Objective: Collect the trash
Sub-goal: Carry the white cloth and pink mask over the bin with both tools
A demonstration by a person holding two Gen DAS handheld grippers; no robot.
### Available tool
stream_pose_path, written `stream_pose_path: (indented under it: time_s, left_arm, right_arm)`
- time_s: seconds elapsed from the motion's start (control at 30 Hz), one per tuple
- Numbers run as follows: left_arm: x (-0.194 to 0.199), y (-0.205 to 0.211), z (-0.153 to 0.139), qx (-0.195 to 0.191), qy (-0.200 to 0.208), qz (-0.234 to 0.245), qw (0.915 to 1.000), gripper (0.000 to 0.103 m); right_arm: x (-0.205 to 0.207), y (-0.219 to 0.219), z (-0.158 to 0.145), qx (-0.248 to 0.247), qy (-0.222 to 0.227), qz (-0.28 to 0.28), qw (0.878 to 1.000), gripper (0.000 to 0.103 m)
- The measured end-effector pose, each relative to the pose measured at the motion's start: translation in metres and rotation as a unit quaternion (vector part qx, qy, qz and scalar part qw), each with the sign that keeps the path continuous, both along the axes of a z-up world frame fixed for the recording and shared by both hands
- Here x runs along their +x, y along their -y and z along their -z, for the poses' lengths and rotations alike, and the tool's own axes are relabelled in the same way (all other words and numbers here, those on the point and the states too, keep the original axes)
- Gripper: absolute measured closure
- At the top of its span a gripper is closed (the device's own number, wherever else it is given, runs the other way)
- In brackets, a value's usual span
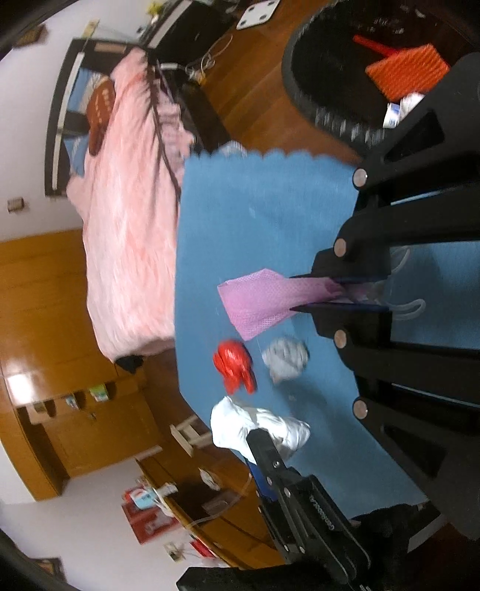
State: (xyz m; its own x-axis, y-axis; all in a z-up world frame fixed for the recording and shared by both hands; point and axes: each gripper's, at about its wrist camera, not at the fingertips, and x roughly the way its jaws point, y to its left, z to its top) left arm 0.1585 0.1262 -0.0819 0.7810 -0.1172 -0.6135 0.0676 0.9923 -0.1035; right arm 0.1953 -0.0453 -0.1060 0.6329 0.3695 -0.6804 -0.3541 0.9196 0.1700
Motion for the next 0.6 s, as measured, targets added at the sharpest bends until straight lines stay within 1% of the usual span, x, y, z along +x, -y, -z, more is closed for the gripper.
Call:
stream_pose_path:
  time_s: [0.3, 0.6]
  left_arm:
    - [0.008, 0.073, -0.019, -0.004, 0.018, 0.065, 0.9977, 0.075]
    - [0.014, 0.147, -0.031, -0.011, 0.032, 0.128, 0.9912, 0.075]
  right_arm:
    - [-0.015, 0.075, -0.014, -0.006, 0.017, 0.069, 0.997, 0.095]
    - [-0.032, 0.147, -0.015, -0.011, 0.022, 0.133, 0.991, 0.095]
